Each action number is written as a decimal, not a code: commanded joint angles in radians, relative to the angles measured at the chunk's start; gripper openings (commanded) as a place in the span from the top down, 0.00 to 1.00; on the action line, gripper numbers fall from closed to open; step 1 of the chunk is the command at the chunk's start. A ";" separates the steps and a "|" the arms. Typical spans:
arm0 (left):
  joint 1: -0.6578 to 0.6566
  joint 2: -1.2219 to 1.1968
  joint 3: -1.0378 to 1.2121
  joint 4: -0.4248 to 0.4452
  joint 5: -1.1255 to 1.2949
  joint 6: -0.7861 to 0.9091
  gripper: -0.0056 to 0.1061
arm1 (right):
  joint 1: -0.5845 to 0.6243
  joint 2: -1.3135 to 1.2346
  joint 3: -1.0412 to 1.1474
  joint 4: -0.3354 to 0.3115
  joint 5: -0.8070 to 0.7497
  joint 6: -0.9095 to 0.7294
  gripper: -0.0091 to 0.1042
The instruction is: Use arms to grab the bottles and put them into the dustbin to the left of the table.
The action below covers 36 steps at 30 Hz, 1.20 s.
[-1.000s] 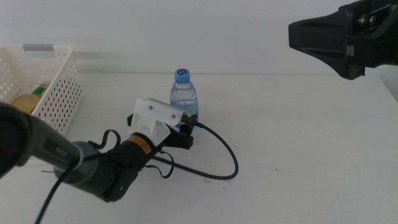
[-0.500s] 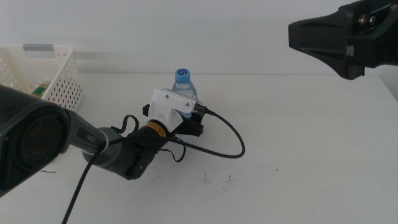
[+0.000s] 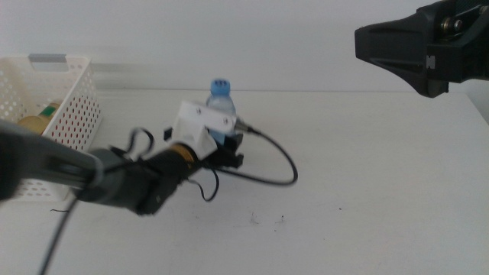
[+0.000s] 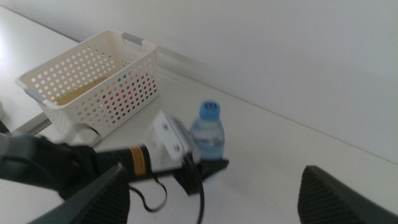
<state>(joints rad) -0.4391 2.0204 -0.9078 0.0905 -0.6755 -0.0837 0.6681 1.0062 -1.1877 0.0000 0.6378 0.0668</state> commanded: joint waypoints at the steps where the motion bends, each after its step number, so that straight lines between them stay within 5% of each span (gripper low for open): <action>1: -0.009 -0.140 -0.001 -0.033 0.065 -0.003 0.97 | -0.002 -0.002 -0.002 -0.011 -0.003 -0.004 0.12; 10: 0.052 -0.527 -0.123 -0.153 0.757 0.015 0.97 | -0.002 -0.002 -0.002 -0.011 -0.003 -0.004 0.12; 15: 0.250 -0.566 -0.433 -0.399 1.344 0.417 0.97 | -0.002 -0.002 -0.002 -0.011 -0.003 -0.004 0.12; 21: 0.492 -0.469 -0.775 -0.403 1.748 0.492 0.97 | -0.002 -0.002 -0.002 -0.011 -0.005 -0.004 0.12; 29: 0.715 -0.245 -0.952 -0.413 1.897 0.525 0.97 | -0.002 -0.002 -0.002 -0.011 -0.005 -0.003 0.12; 36: 0.749 -0.103 -0.953 -0.383 1.846 0.533 0.97 | -0.002 -0.002 -0.002 -0.011 -0.005 -0.003 0.12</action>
<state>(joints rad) 0.3091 1.9069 -1.8434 -0.2807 1.2158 0.4450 0.6681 1.0062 -1.1877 0.0000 0.6378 0.0668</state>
